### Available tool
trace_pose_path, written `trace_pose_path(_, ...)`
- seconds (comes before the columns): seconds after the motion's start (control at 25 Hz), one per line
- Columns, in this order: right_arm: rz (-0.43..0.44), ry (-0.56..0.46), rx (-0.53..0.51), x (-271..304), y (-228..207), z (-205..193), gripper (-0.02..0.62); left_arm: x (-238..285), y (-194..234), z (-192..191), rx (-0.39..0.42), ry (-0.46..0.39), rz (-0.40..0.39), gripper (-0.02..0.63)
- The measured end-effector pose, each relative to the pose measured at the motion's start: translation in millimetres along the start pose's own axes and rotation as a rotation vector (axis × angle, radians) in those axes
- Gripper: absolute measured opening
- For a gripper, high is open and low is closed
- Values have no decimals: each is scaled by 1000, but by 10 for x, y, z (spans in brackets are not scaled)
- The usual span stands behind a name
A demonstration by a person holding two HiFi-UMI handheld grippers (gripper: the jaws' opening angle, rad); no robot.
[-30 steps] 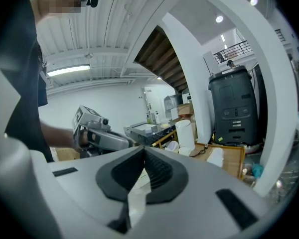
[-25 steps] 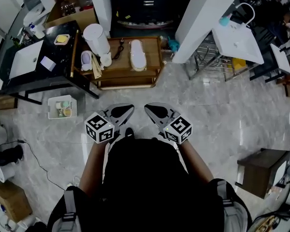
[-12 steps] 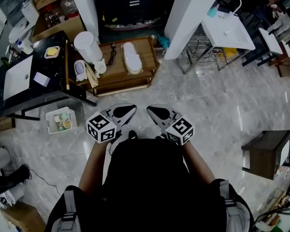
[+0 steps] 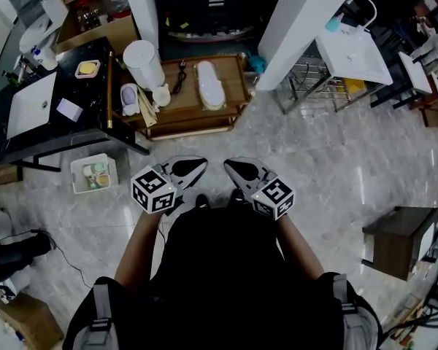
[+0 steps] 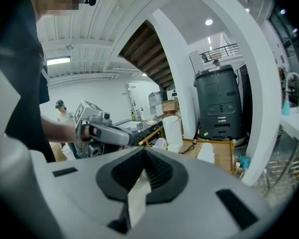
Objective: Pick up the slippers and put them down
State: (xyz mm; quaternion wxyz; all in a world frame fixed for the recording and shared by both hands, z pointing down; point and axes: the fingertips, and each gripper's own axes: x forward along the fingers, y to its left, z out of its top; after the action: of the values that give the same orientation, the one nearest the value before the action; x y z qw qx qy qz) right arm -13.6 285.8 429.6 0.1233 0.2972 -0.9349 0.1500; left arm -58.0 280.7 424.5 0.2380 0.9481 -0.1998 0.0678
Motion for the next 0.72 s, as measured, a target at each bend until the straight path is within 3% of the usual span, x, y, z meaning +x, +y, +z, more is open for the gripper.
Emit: trace_pose_path(0.72, 197, 5, -20, 302, -521, 174, 8, 289, 340, 252, -40, -25, 181, 12)
